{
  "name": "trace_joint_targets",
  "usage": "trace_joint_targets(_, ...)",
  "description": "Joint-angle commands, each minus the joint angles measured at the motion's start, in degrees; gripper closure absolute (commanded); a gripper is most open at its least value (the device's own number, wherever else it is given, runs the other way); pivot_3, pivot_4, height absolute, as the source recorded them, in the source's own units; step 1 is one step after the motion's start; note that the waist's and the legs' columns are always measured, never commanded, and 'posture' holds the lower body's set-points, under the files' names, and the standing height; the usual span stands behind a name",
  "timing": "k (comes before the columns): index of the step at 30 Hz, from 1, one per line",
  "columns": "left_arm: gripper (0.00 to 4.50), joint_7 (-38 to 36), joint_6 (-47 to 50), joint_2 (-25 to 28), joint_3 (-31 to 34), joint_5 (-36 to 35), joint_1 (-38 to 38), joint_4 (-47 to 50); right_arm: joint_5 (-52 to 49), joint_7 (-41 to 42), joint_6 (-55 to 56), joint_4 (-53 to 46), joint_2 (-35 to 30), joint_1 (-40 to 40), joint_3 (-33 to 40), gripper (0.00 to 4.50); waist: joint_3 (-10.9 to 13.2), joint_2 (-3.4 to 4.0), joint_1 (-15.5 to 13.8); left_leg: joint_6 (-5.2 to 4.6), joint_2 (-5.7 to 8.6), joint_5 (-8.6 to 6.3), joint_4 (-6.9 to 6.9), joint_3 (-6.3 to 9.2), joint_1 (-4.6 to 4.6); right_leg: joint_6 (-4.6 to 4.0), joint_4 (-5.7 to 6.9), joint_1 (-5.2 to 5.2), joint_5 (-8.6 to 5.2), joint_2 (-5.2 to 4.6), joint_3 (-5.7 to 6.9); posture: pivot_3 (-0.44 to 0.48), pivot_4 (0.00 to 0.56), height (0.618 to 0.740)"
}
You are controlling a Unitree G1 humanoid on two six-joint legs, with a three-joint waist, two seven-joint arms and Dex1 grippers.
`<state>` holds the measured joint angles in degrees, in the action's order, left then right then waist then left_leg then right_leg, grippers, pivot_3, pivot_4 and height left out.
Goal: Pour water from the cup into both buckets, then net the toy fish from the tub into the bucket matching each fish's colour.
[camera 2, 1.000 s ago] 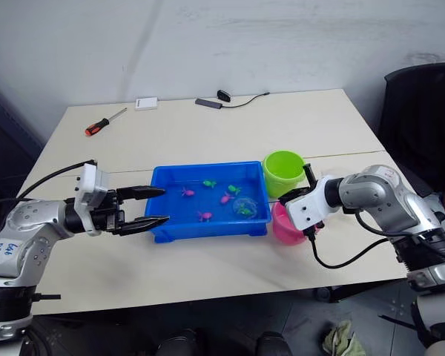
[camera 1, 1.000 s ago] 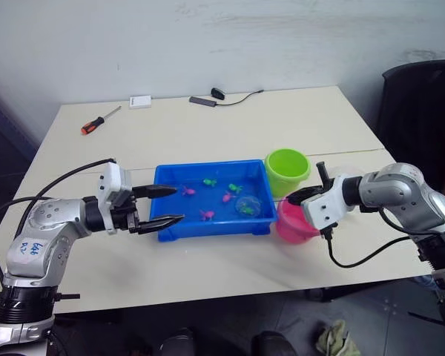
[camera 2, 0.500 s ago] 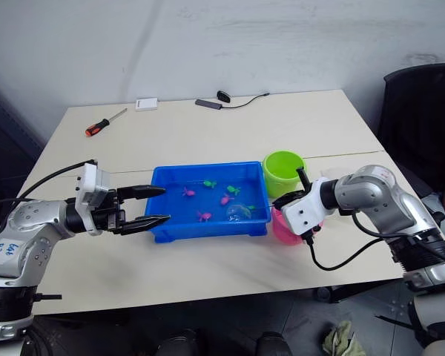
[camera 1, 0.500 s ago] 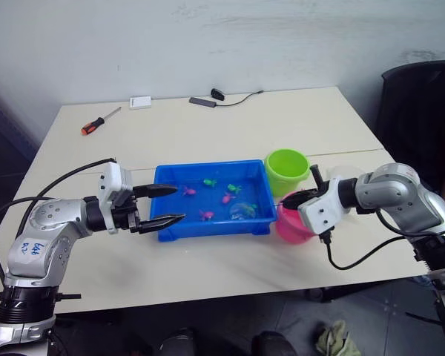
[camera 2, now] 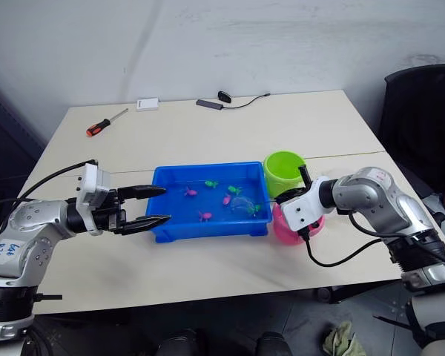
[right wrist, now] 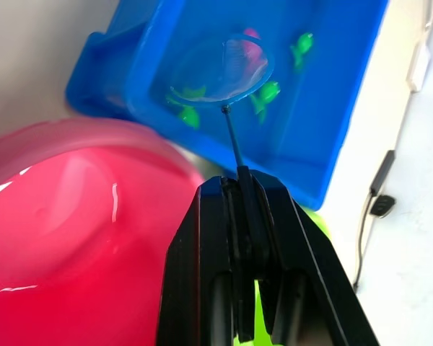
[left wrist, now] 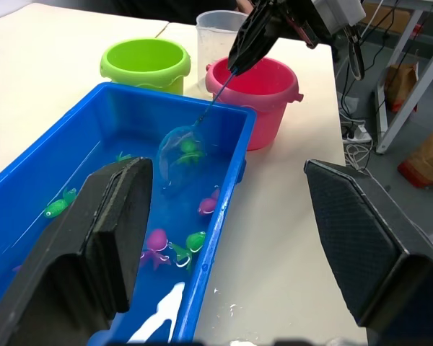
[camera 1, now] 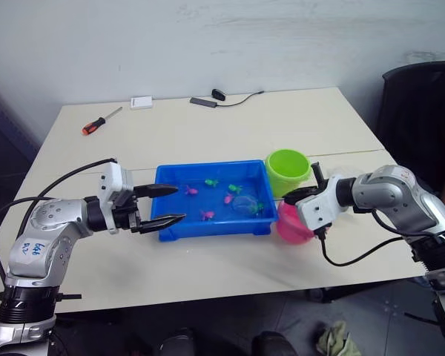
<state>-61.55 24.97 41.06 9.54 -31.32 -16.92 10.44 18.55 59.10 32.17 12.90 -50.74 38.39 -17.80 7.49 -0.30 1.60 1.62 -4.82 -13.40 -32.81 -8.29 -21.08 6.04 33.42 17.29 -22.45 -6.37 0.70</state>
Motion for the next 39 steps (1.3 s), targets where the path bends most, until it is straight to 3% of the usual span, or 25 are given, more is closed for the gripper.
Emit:
trace_joint_targets(1,0.83,0.3,-0.6,0.2,0.6,-0.9,0.4,1.8,-0.1,0.8,-1.7,-1.9,1.2,-0.5,-0.9,4.5,0.0,0.01,0.1,0.0,0.0,-0.01,-0.01,0.0,0.0,0.0,0.0,-0.01,0.0,0.01,0.0,0.0,0.15,0.733)
trace_joint_targets(12,0.83,0.3,-1.8,4.1,4.9,0.2,5.7,0.5,-1.4,4.0,-9.4,-5.5,3.7,-1.4,-1.9,4.5,-0.1,0.1,0.0,0.03,-0.06,-0.05,-0.07,0.0,0.02,0.0,0.06,0.0,0.0,0.03,-0.02,0.0,0.15,0.733)
trace_joint_targets(25,0.83,2.4,-2.2,4.7,8.6,-0.8,10.3,2.2,-4.3,9.3,-21.9,-7.2,8.6,0.4,-2.5,4.5,-0.1,0.09,0.2,0.01,-0.09,-0.21,-0.08,-0.01,0.03,-0.07,0.08,0.05,-0.04,-0.08,0.01,0.0,0.15,0.733)
trace_joint_targets(39,0.83,2.7,-2.1,5.0,9.1,-1.0,11.2,3.2,-12.2,14.7,-45.2,-9.5,10.5,4.4,0.3,4.5,-0.1,0.1,0.1,0.14,-0.1,-0.43,-0.07,0.0,0.0,-0.11,0.1,0.14,-0.05,-0.19,0.02,0.0,0.15,0.733)
